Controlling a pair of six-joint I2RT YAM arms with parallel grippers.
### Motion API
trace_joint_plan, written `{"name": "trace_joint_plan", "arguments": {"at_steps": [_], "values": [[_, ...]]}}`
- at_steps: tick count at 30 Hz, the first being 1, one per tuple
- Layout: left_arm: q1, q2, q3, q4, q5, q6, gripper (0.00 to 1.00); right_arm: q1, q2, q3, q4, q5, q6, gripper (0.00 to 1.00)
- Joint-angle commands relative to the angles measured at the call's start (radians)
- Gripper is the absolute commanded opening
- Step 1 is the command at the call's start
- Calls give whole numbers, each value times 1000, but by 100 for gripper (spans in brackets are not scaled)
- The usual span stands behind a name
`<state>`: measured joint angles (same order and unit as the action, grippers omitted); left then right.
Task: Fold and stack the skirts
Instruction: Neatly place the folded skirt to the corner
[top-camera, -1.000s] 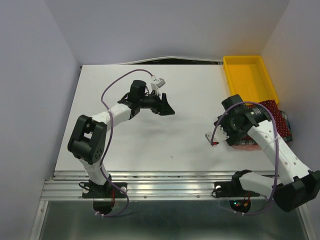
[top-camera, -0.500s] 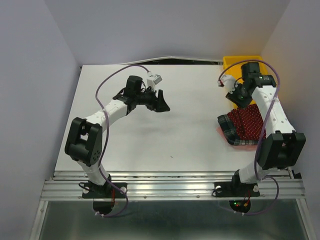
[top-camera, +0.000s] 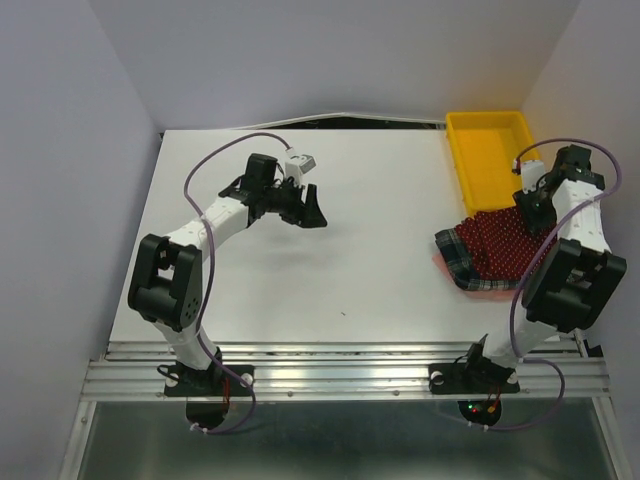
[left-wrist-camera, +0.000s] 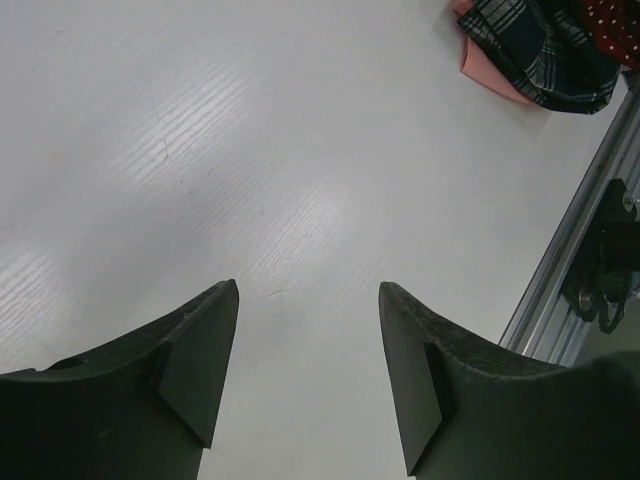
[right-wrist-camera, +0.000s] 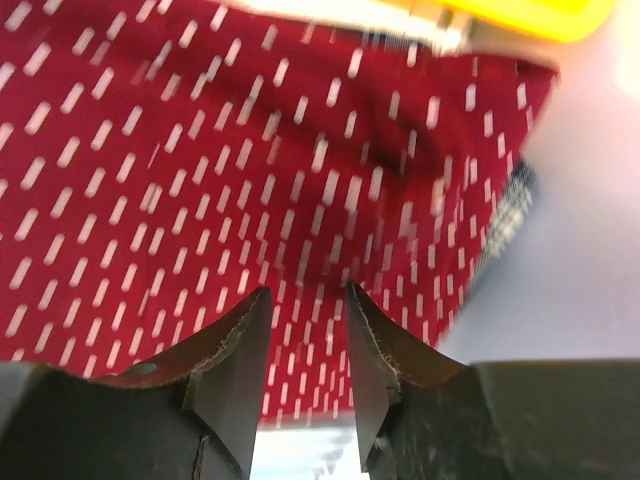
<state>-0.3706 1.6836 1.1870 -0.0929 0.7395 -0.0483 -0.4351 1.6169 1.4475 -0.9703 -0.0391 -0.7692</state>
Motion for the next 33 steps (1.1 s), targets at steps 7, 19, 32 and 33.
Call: {"name": "trace_joint_plan", "arguments": {"at_steps": [7, 19, 32, 33], "values": [[76, -87, 71, -108, -55, 108, 76, -37, 186, 99, 243, 68, 113, 42], [171, -199, 218, -281, -301, 202, 98, 85, 149, 489, -91, -368, 269, 91], [179, -282, 183, -502, -453, 372, 98, 657, -126, -257, 368, -539, 564, 100], [179, -288, 160, -505, -454, 375, 98, 673, -135, -303, 386, -536, 562, 100]]}}
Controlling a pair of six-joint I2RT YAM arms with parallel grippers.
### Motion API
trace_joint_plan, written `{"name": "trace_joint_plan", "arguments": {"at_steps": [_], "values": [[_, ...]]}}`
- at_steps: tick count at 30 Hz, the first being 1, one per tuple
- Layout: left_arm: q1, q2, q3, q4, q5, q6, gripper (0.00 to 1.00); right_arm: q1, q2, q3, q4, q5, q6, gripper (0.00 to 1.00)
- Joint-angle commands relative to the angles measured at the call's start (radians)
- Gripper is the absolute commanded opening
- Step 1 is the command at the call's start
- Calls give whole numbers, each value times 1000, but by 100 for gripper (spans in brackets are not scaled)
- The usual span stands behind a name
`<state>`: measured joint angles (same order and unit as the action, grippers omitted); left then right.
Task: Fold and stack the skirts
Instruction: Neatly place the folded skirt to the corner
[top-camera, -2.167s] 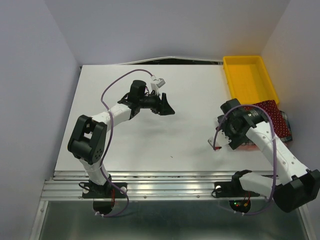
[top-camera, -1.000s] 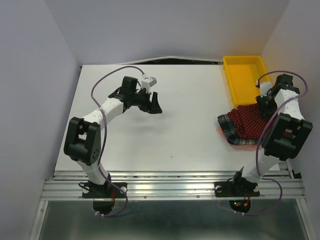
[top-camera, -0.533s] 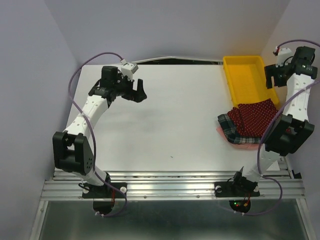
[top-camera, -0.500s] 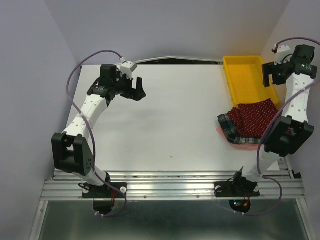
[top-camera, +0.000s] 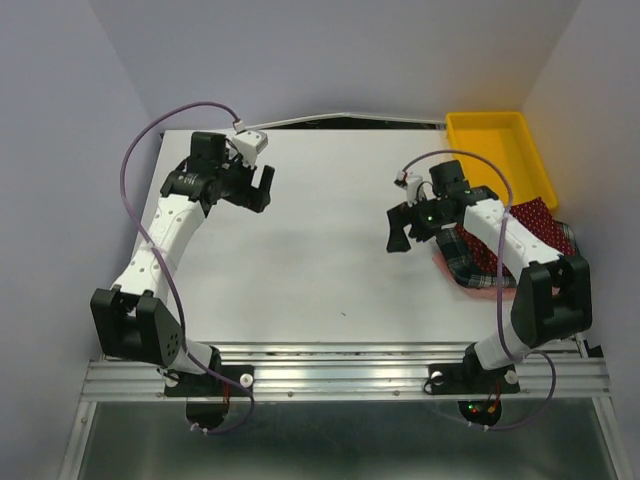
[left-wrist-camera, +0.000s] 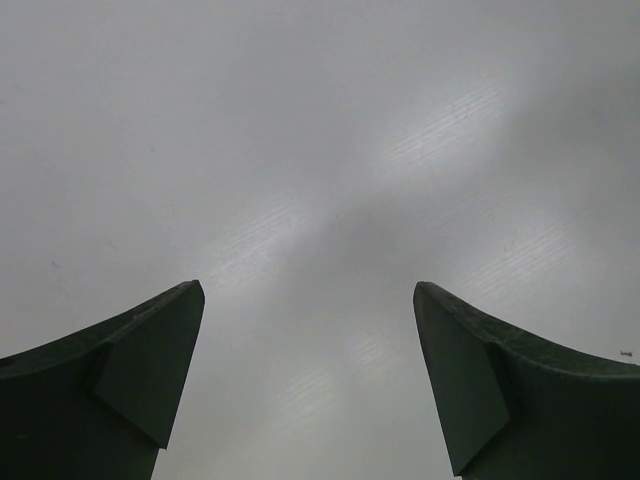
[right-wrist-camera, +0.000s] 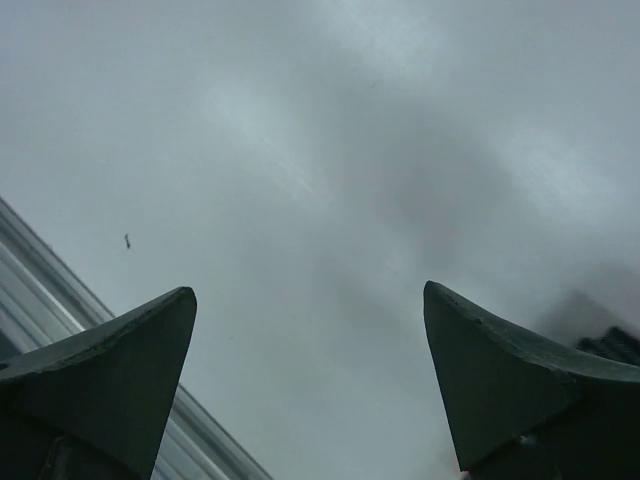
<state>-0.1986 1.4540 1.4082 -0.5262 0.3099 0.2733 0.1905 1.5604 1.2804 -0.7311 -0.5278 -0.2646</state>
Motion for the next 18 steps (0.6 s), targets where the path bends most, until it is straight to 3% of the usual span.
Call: {"name": "trace_joint_plan", "arguments": {"at_steps": [1, 8, 18], "values": [[7, -72, -113, -74, -29, 61, 98, 75, -95, -215, 162, -40, 59, 100], [5, -161, -334, -15, -44, 57, 98, 104, -161, -354, 182, -26, 41, 100], [5, -169, -367, 8, -78, 32, 98, 104, -148, -317, 164, -47, 54, 100]]}}
